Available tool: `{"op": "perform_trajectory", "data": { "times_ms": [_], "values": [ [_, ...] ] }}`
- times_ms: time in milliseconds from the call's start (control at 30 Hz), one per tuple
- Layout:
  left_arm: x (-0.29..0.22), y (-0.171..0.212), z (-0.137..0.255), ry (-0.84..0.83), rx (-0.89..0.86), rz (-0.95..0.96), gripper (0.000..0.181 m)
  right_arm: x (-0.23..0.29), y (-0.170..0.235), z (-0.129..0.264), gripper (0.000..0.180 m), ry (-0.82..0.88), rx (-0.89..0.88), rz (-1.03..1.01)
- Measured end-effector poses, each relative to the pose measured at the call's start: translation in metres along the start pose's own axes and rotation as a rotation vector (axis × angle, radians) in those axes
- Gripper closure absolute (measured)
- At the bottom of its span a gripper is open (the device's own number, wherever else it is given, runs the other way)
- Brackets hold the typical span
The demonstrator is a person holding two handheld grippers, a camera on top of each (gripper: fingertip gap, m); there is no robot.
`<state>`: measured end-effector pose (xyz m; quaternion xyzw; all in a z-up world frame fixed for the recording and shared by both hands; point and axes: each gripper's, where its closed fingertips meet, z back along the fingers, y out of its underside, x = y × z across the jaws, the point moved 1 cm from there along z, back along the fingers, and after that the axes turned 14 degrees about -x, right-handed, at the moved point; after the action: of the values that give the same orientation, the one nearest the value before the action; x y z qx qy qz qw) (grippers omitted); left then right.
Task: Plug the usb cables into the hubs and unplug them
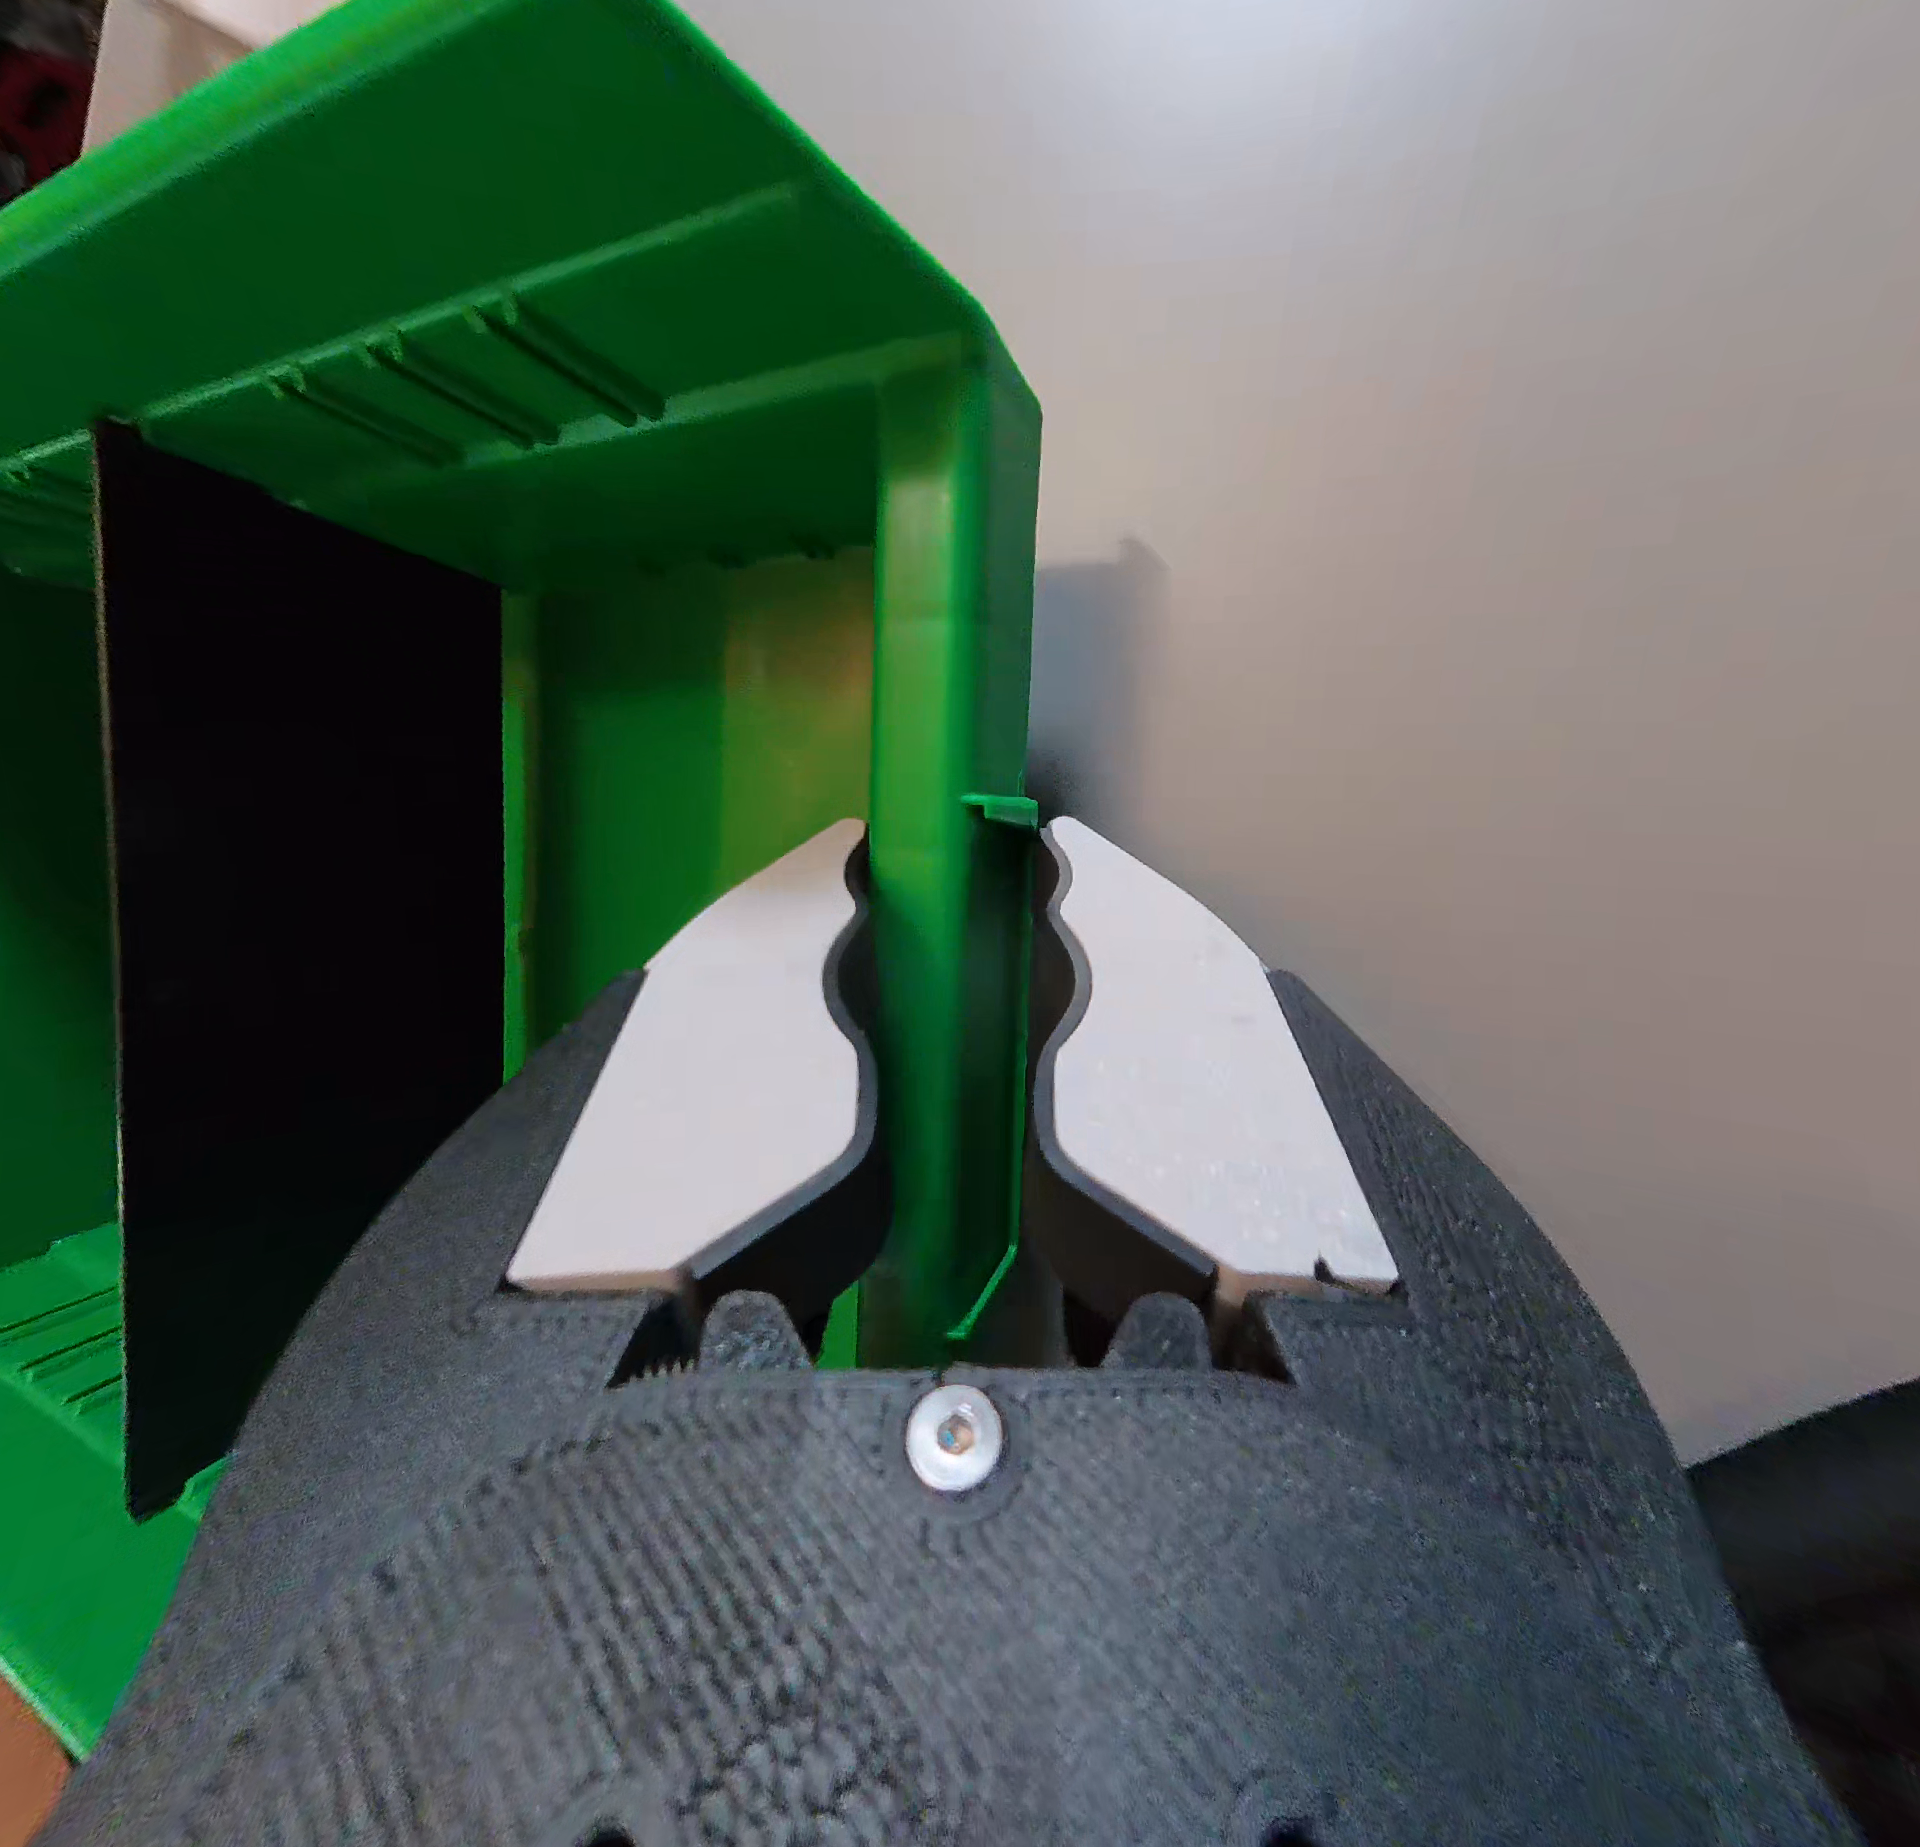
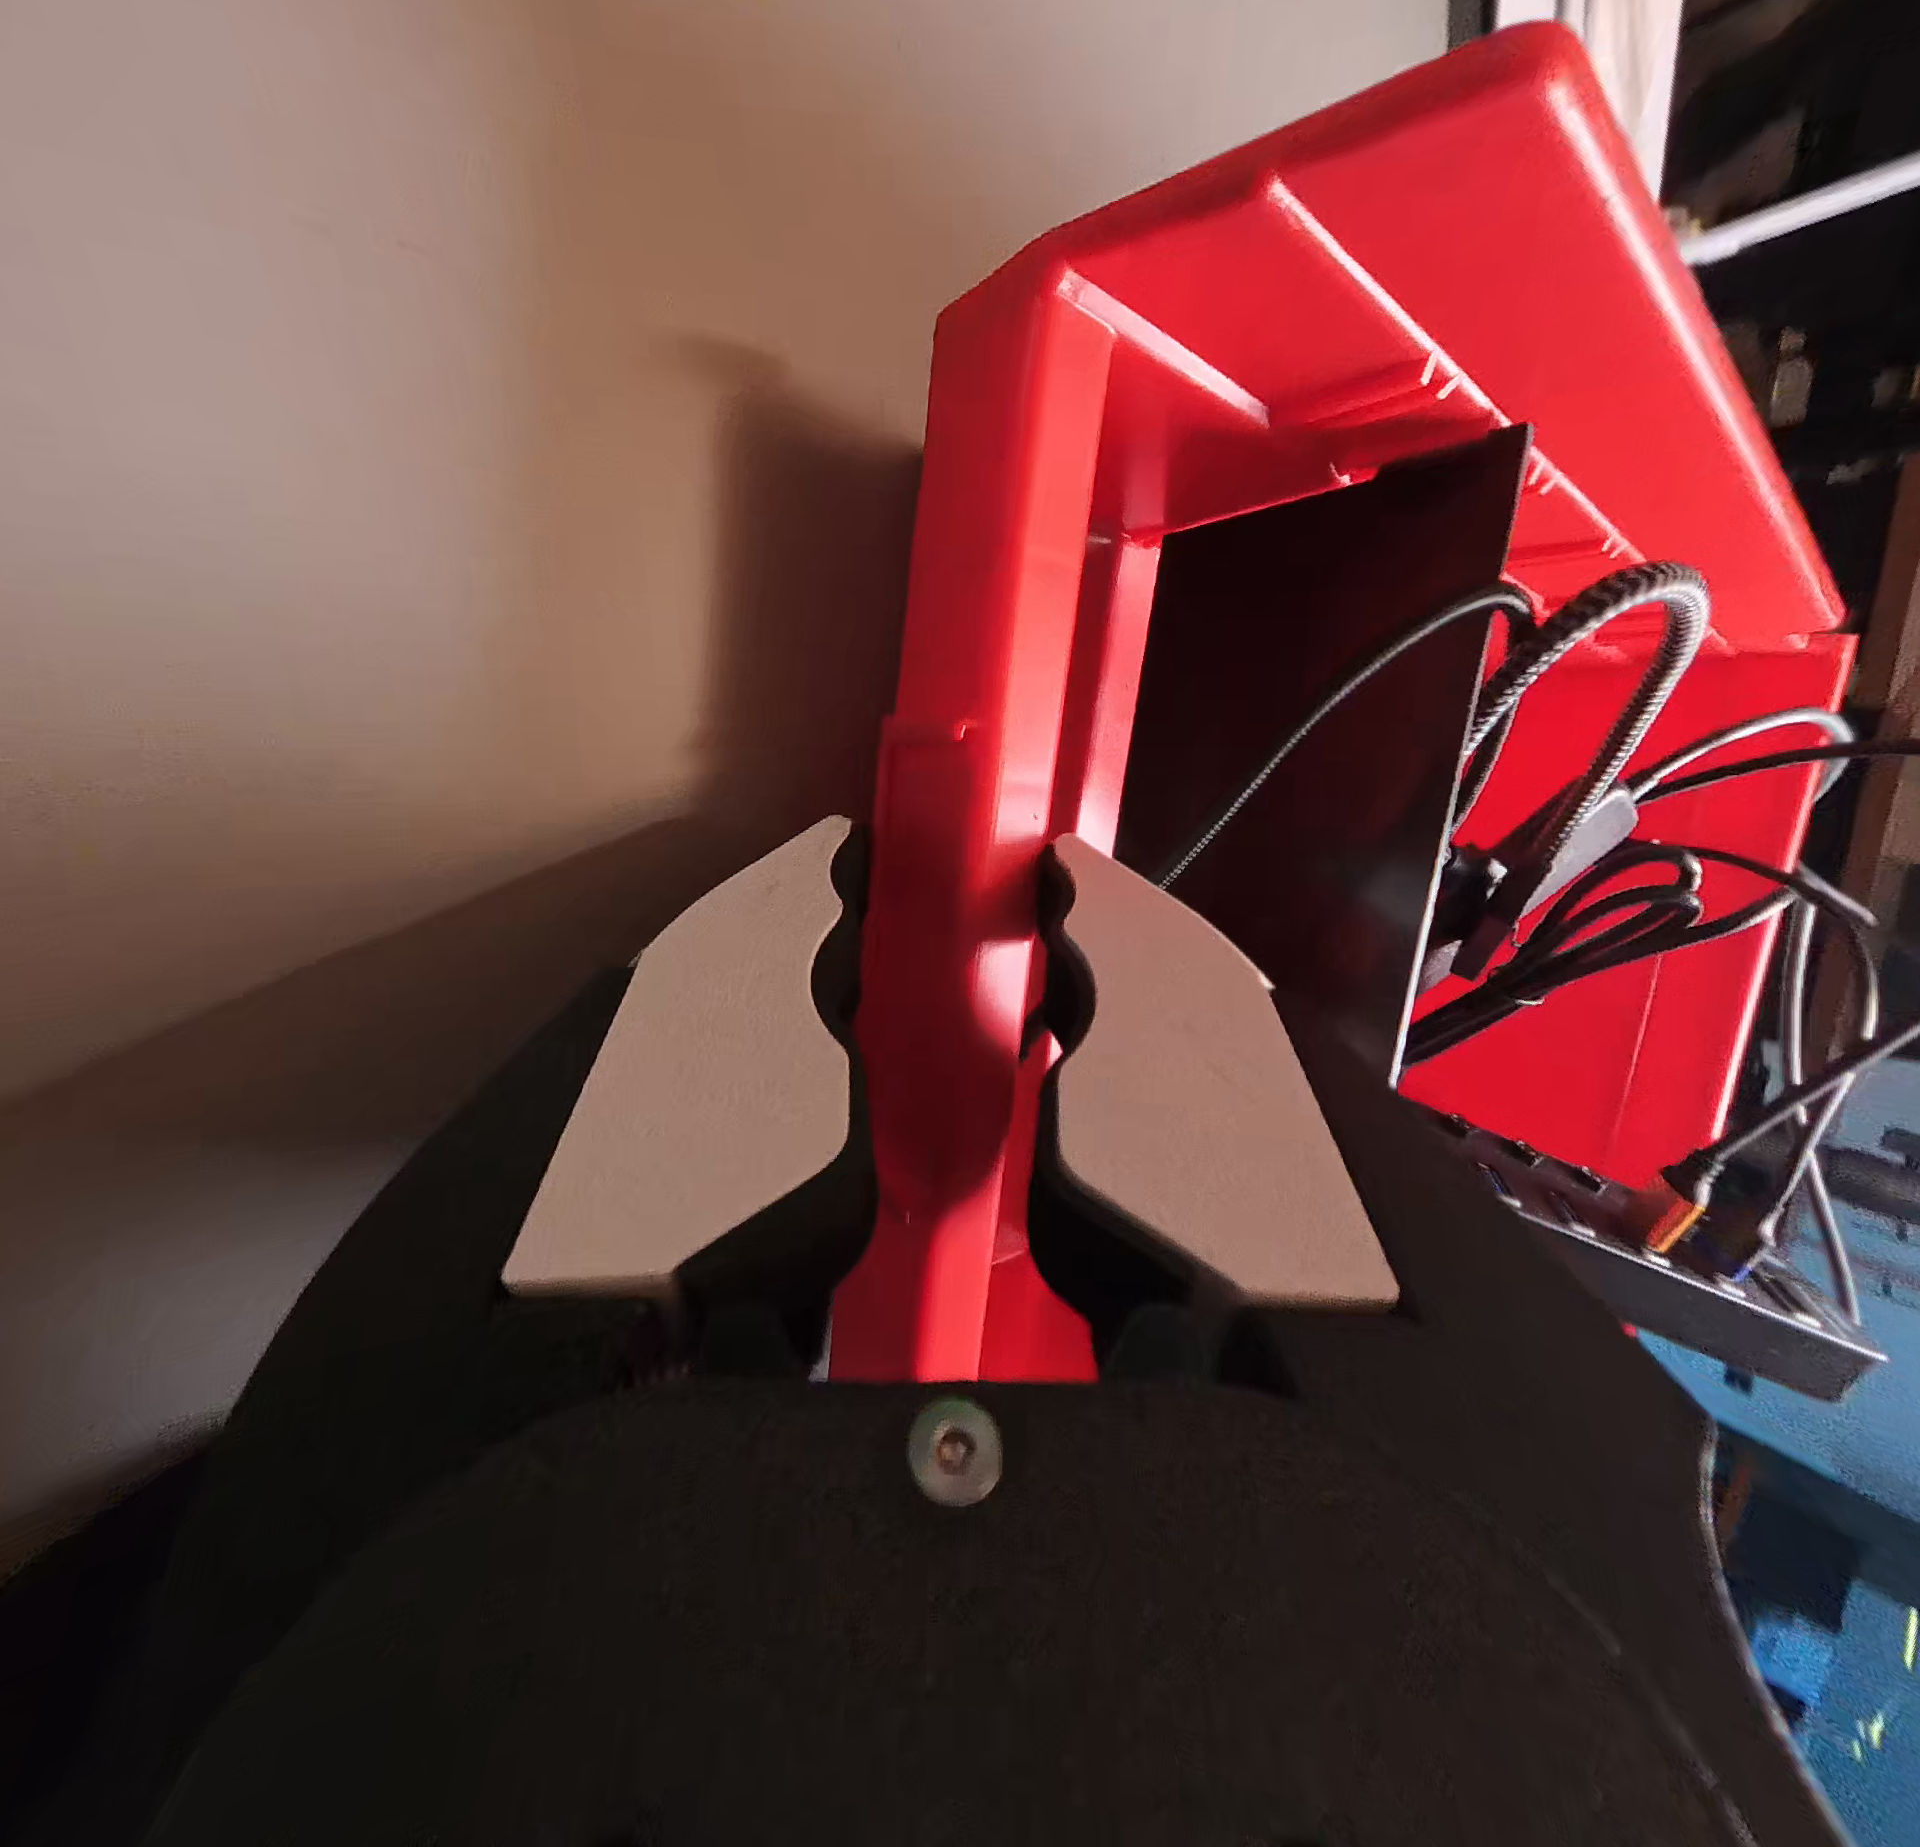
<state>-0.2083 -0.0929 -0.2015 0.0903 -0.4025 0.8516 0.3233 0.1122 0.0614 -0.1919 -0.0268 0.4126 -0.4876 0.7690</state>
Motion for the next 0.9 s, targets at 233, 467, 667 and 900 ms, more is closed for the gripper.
{"op": "perform_trajectory", "data": {
  "times_ms": [233,467,667,900],
  "values": [
    [-0.043,-0.053,-0.023,0.152,-0.105,-0.153,0.152,0.050,-0.033,0.025,0.148,-0.054,-0.113,0.084],
    [-0.064,-0.093,-0.047,0.257,-0.207,-0.296,0.152,0.075,-0.051,0.042,0.147,-0.014,-0.130,0.188],
    [-0.066,-0.117,-0.039,0.222,-0.361,-0.229,0.146,0.092,-0.091,0.064,0.148,-0.007,-0.359,0.013],
    [-0.094,-0.151,0.028,0.297,-0.633,0.224,0.138,0.023,-0.054,0.138,0.136,0.333,-0.577,-0.622]
  ]
}}
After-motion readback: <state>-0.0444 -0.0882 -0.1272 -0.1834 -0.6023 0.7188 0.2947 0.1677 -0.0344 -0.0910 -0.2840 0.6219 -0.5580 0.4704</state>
